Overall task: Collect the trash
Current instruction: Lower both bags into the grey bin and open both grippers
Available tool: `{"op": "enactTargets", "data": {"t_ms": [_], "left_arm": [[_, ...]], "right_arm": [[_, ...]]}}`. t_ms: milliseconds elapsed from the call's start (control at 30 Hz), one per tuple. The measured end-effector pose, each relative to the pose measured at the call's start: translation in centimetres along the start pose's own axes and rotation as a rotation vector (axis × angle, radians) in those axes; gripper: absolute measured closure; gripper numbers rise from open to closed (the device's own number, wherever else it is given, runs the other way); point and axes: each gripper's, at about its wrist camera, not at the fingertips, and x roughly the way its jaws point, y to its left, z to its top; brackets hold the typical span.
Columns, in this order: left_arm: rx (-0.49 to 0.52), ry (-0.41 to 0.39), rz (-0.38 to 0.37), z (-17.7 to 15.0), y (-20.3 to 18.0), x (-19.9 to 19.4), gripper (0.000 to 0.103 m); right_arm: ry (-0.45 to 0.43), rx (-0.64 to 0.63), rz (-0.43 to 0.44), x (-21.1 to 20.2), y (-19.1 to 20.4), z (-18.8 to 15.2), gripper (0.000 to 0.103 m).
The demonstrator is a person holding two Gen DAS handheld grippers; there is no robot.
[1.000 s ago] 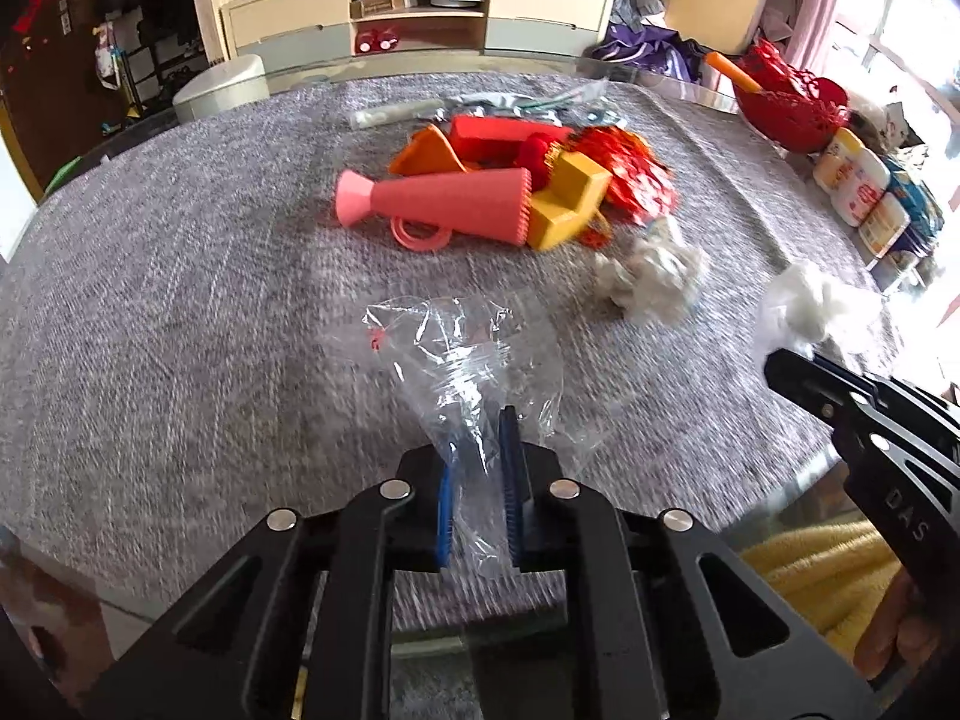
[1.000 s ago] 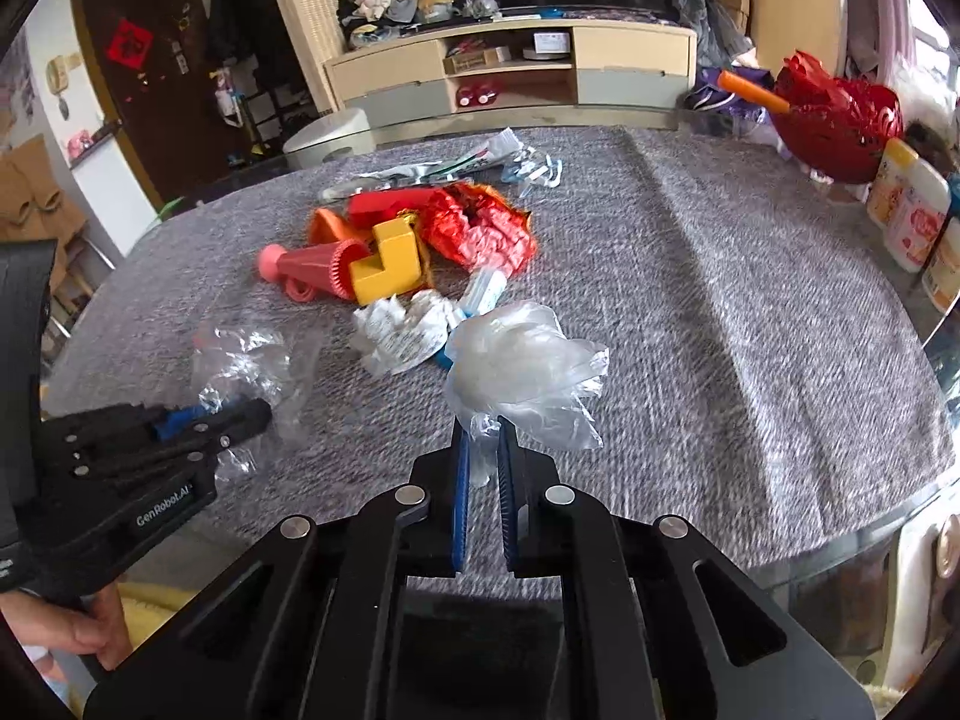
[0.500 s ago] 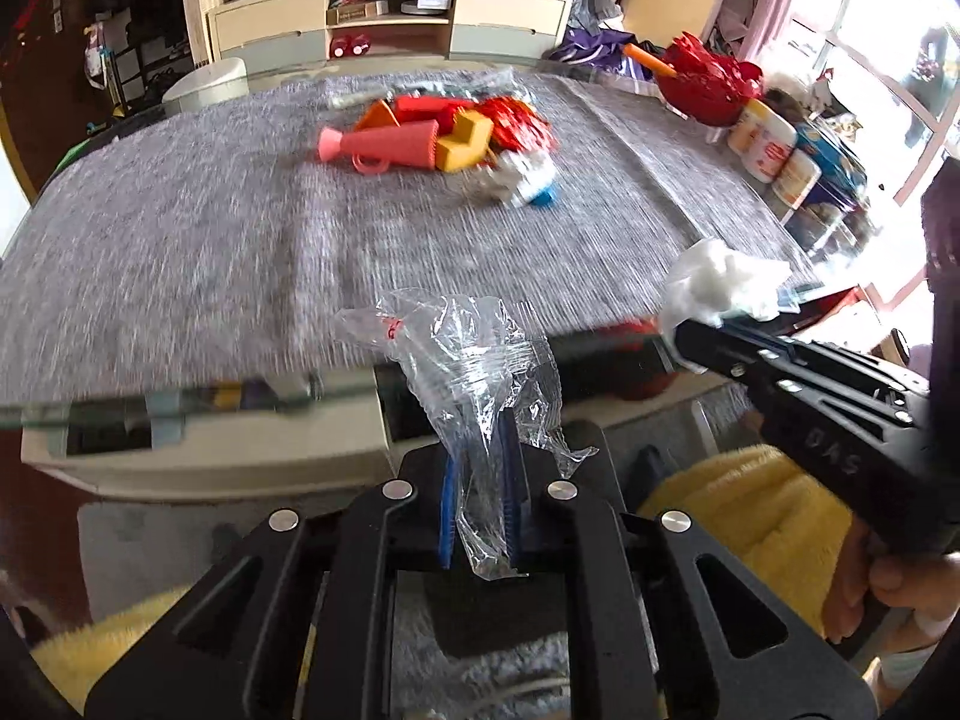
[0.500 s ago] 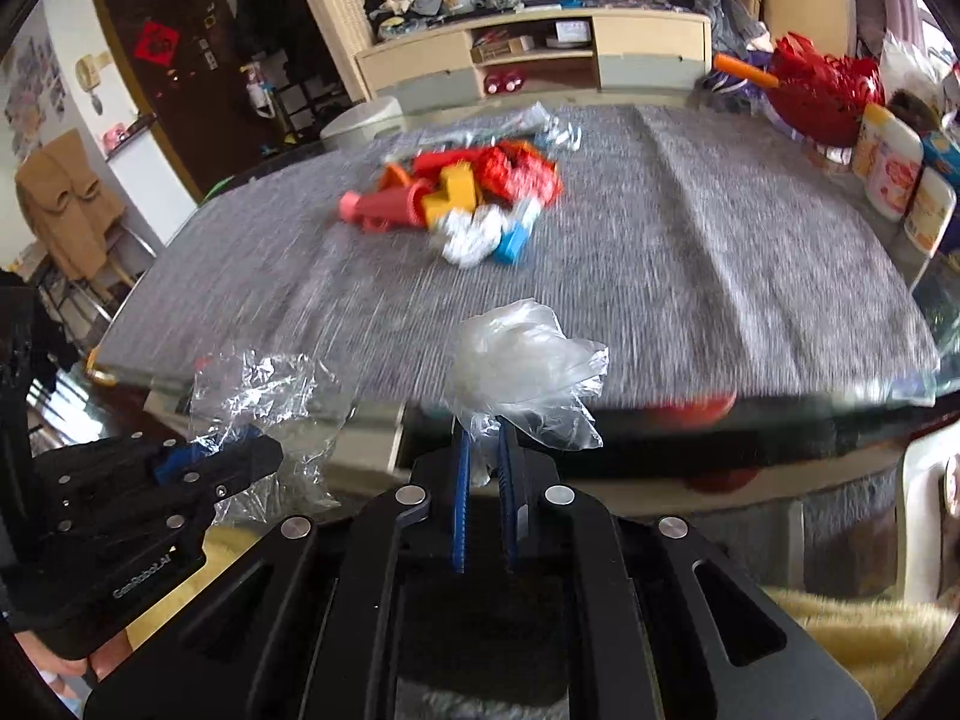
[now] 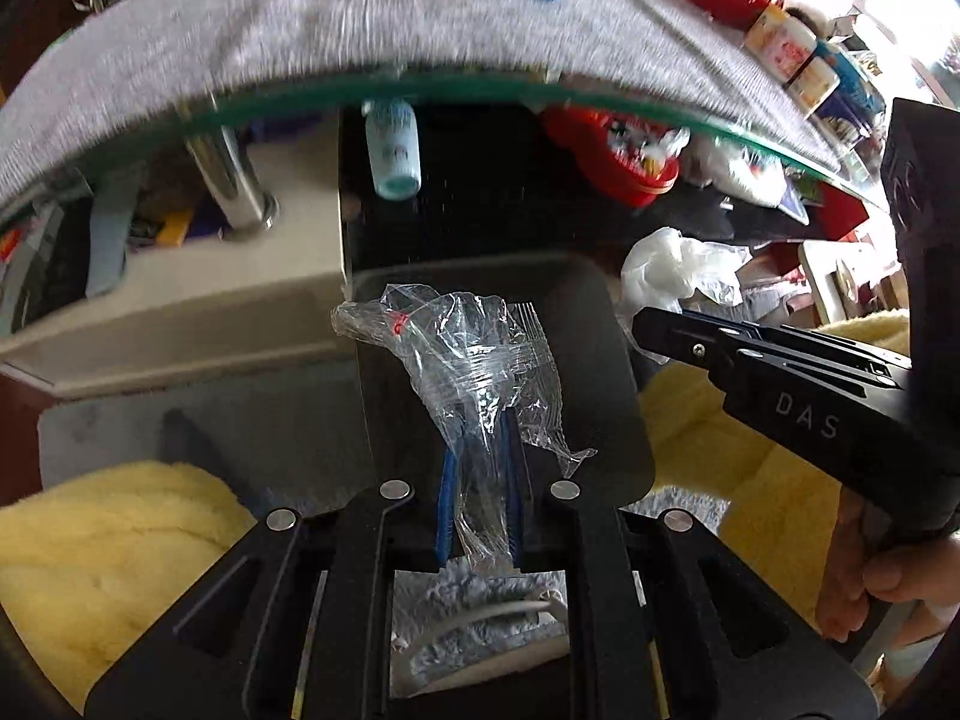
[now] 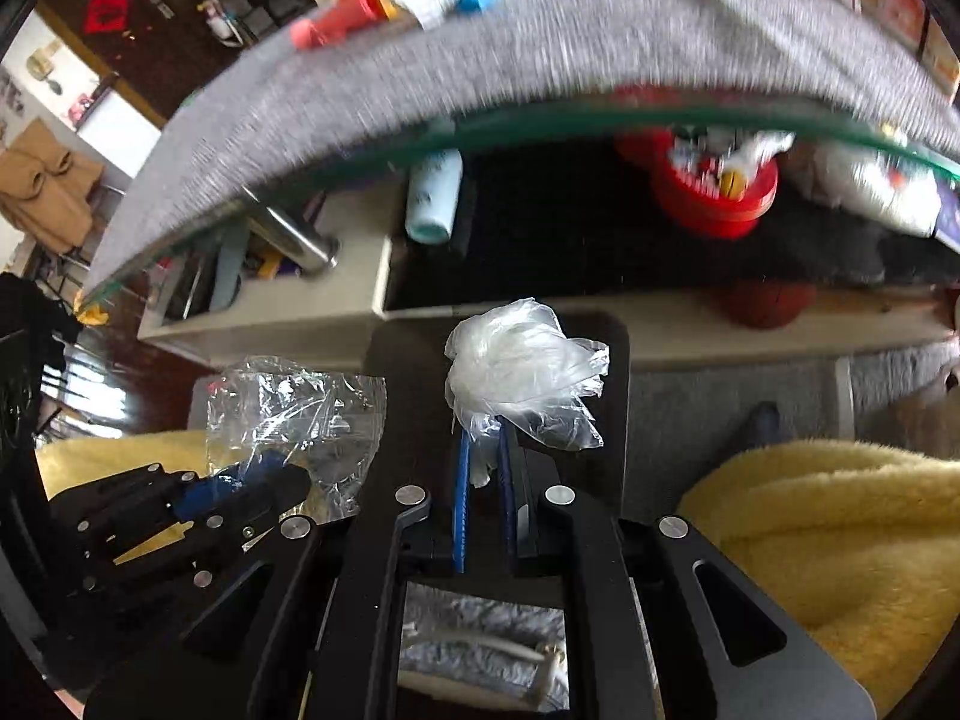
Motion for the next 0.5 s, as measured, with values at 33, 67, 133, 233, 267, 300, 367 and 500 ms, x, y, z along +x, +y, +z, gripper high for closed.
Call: {"op": "enactTargets", "data": {"t_ms": [33,67,133,233,267,300,367,500], "left_arm": [[0.001,0.013,-0.004,-0.2,0.1,0.5,0.091],[0.001,0.023,-0.007,-0.1,0.0,0.9,0.09],[-0.001,0.047,-0.025,-0.4,0.1,1.7,0.089],[-0.006,0.075,-0.044,-0.6,0.2,2.8,0.087],[-0.007,0.08,-0.046,-0.7,0.3,3.1,0.085],[-0.01,0.084,-0.048,-0.7,0.4,3.3,0.083],[-0.017,0.084,-0.049,-0.6,0.7,3.4,0.071],[-0.02,0.073,-0.042,-0.3,1.0,3.2,0.061]], "right_arm": [[0.02,0.008,0.01,0.6,-0.2,-0.1,0.093],[0.028,0.009,0.012,0.9,-0.1,-0.2,0.093],[0.04,0.002,0.005,1.5,-0.1,-0.4,0.09],[0.048,-0.002,0.0,1.8,0.2,-0.4,0.09],[0.049,-0.003,-0.005,1.9,0.2,-0.3,0.09],[0.049,-0.003,-0.011,2.1,0.3,-0.2,0.09],[0.052,0.001,-0.016,2.2,0.2,0.0,0.089],[0.06,0.016,-0.019,2.4,-0.2,0.1,0.085]]}}
